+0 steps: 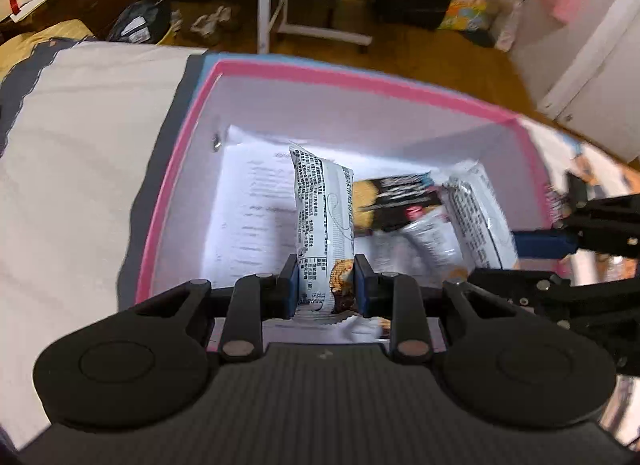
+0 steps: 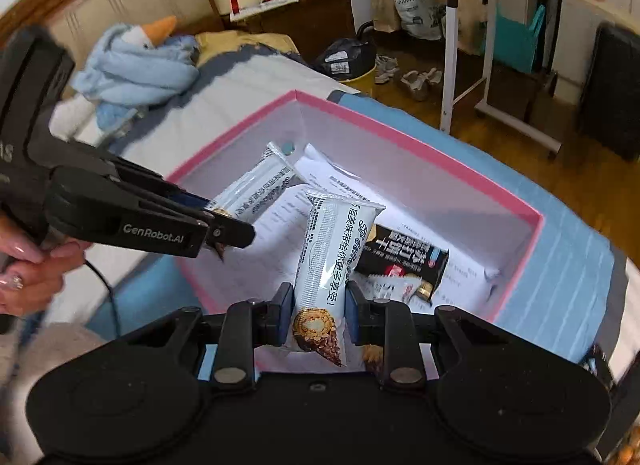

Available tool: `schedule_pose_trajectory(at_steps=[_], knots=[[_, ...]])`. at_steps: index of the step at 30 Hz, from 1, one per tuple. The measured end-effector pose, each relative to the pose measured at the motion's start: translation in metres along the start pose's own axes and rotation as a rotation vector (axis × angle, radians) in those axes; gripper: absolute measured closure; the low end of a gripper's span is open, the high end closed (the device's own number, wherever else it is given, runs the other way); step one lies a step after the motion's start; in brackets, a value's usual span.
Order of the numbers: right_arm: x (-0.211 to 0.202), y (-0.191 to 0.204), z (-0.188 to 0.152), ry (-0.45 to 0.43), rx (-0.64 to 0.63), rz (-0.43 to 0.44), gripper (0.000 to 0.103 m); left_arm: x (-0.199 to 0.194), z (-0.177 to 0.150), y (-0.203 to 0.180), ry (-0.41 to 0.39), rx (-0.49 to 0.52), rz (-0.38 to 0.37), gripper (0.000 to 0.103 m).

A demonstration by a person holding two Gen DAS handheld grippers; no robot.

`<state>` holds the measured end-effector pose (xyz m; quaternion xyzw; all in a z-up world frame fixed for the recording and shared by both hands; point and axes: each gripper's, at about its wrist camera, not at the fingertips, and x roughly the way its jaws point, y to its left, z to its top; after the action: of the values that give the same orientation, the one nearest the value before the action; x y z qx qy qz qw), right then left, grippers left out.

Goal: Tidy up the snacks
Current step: 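Carry both white wafer bars into the pink box and release them, then move both tools back toward the peanut bags and black bar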

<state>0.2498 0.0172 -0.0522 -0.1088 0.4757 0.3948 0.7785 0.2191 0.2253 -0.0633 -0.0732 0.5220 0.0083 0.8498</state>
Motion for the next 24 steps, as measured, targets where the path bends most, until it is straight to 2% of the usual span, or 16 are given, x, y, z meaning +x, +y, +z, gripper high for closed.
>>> schedule_pose_trajectory(at_steps=[5, 9, 10, 12, 16, 22, 24], knots=[[0.022, 0.002, -0.006, 0.049, 0.01, -0.042, 0.072, 0.024, -0.002, 0.003, 0.02, 0.02, 0.067, 0.077], [0.031, 0.001, -0.009, 0.058, 0.028, -0.072, 0.07, 0.034, -0.002, -0.001, 0.034, 0.018, 0.087, 0.074], [0.032, 0.002, -0.009, 0.047, 0.028, -0.087, 0.068, 0.035, -0.002, -0.002, 0.039, 0.02, 0.088, 0.074], [0.029, 0.003, -0.01, 0.023, 0.014, -0.108, 0.059, 0.035, -0.004, -0.004, 0.039, 0.02, 0.094, 0.074], [0.006, -0.005, -0.012, -0.064, 0.044, -0.095, 0.052, 0.023, -0.005, -0.013, 0.011, 0.058, 0.116, 0.063], [-0.06, -0.021, -0.04, -0.218, 0.166, -0.06, 0.052, -0.019, -0.012, -0.032, -0.053, 0.131, 0.085, 0.062], [-0.082, -0.024, -0.051, -0.249, 0.177, -0.073, 0.051, -0.034, -0.013, -0.042, -0.071, 0.157, 0.058, 0.062]])
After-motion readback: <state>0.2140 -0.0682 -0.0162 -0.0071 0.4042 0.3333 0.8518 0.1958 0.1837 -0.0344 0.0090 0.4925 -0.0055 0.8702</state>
